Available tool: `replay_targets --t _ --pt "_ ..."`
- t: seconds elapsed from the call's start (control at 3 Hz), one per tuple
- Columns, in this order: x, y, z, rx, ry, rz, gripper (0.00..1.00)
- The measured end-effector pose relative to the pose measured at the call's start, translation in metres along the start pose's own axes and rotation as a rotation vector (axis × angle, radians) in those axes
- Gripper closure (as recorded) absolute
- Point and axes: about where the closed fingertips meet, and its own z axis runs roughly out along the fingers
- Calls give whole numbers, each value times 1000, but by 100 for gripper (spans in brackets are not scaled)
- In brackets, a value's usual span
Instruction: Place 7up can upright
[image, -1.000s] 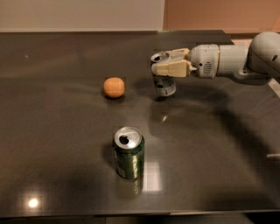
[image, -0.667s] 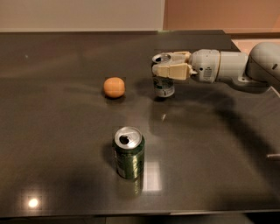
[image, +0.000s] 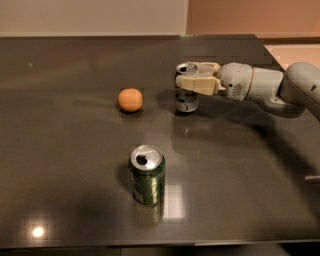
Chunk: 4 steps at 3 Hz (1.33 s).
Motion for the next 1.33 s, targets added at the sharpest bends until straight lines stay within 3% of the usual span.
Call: replay_targets --t 1.0,1.33 --pt "13 -5 -5 1 -41 36 13" --pt "13 -4 -2 -3 -41 36 0"
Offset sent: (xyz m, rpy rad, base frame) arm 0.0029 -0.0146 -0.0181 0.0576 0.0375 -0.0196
